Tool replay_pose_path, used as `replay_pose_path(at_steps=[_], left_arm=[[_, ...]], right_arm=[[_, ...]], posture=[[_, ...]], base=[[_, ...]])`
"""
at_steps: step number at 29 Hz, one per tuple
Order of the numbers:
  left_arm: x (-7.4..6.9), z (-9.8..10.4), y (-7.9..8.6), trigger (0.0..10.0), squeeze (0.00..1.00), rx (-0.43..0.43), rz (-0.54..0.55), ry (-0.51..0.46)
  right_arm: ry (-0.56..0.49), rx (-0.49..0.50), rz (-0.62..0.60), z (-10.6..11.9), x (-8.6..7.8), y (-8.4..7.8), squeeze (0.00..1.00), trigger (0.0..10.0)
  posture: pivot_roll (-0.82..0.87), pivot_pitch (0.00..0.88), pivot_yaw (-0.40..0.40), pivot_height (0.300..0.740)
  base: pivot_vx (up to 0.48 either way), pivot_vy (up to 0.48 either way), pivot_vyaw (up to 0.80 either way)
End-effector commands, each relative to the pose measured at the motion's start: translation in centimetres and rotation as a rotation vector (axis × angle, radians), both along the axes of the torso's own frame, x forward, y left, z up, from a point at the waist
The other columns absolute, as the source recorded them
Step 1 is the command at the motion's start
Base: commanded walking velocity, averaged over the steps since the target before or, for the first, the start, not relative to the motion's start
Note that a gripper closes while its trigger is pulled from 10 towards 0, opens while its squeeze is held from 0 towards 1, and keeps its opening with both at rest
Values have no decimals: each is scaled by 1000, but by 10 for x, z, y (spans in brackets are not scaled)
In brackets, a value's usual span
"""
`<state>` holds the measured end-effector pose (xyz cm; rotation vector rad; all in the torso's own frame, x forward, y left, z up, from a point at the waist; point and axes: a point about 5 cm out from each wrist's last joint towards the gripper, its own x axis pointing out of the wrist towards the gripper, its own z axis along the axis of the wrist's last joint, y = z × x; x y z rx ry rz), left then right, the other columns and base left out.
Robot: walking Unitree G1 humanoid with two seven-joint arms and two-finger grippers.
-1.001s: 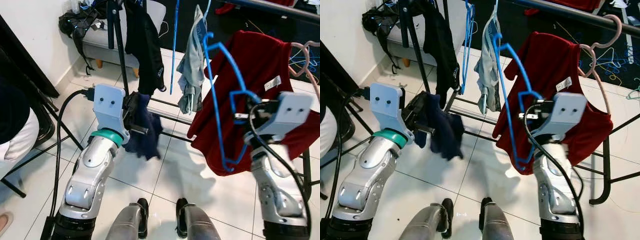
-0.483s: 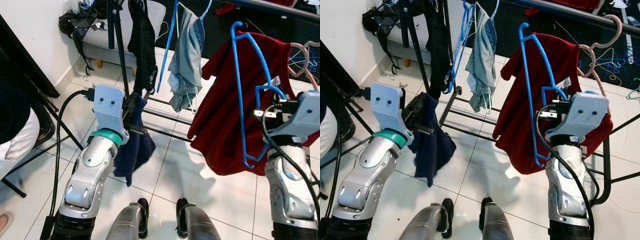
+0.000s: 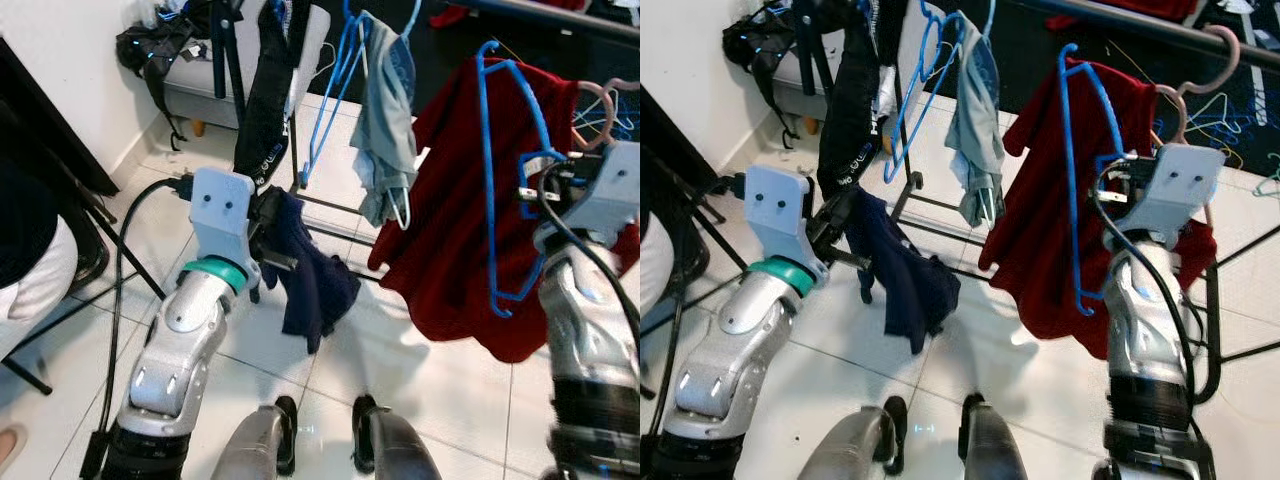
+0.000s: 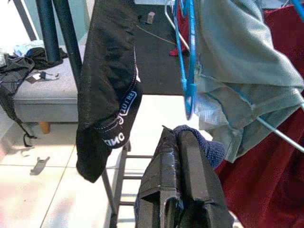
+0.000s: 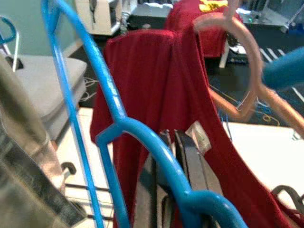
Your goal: Hang hanger
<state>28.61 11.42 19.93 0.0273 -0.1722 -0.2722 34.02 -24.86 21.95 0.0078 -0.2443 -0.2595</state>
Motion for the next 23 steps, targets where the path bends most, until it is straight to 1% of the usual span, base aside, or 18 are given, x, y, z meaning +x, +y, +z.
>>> replay_pose_path(at_steps=[1, 2, 4, 6, 9, 10, 12, 14, 15, 17, 19, 20, 23], left_arm=[[-5, 2, 1, 10000, 0, 3, -2, -11], [-5, 2, 2, 10000, 0, 7, -3, -9], [-5, 2, 2, 10000, 0, 7, -3, -9], [-5, 3, 2, 10000, 0, 11, -4, -10], [-4, 4, 3, 10000, 0, 13, -3, -11], [-4, 5, 3, 10000, 0, 15, -3, -14], [-4, 5, 3, 10000, 0, 15, -3, -14], [-4, 6, 3, 10000, 0, 18, -4, -19], [-4, 6, 3, 10000, 0, 18, -4, -19], [-4, 6, 3, 10000, 0, 18, -2, -21], [-4, 6, 3, 10000, 0, 18, -2, -21], [-4, 6, 4, 10000, 0, 18, 0, -21], [-4, 6, 4, 10000, 0, 18, 0, -21]], right_arm=[[32, 12, 32, 4, 12, -1, 0, 10000], [35, 15, 57, 14, 24, 2, 0, 10000], [35, 15, 57, 14, 24, 2, 0, 10000], [33, 23, 83, 29, 38, 5, 0, 10000], [28, 28, 85, 35, 43, 6, 0, 10000], [11, 18, 90, 46, 48, 8, 0, 10000], [11, 18, 90, 46, 48, 8, 0, 10000], [-14, 2, 124, 66, 59, 15, 0, 10000], [-14, 2, 124, 66, 59, 15, 0, 10000], [-45, -13, 147, 85, 65, 21, 0, 10000], [-45, -13, 147, 85, 65, 21, 0, 10000], [-69, -16, 153, 96, 67, 23, 0, 10000], [-69, -16, 153, 96, 67, 23, 0, 10000]], posture=[[-80, 194, 89, 740], [-73, 193, 91, 740], [-73, 193, 91, 740], [-68, 189, 96, 740], [-68, 189, 96, 740], [-65, 186, 98, 740], [-65, 186, 98, 740], [-63, 182, 94, 740], [-63, 182, 94, 740], [-61, 180, 90, 740], [-61, 180, 90, 740], [-61, 180, 90, 740], [-61, 180, 90, 740]], base=[[0, 0, 0], [0, 0, 0], [0, 0, 0], [0, 0, 0], [0, 0, 0], [0, 0, 0], [0, 0, 0], [0, 0, 0], [0, 0, 0], [0, 0, 0], [0, 0, 0], [0, 0, 0], [0, 0, 0]])
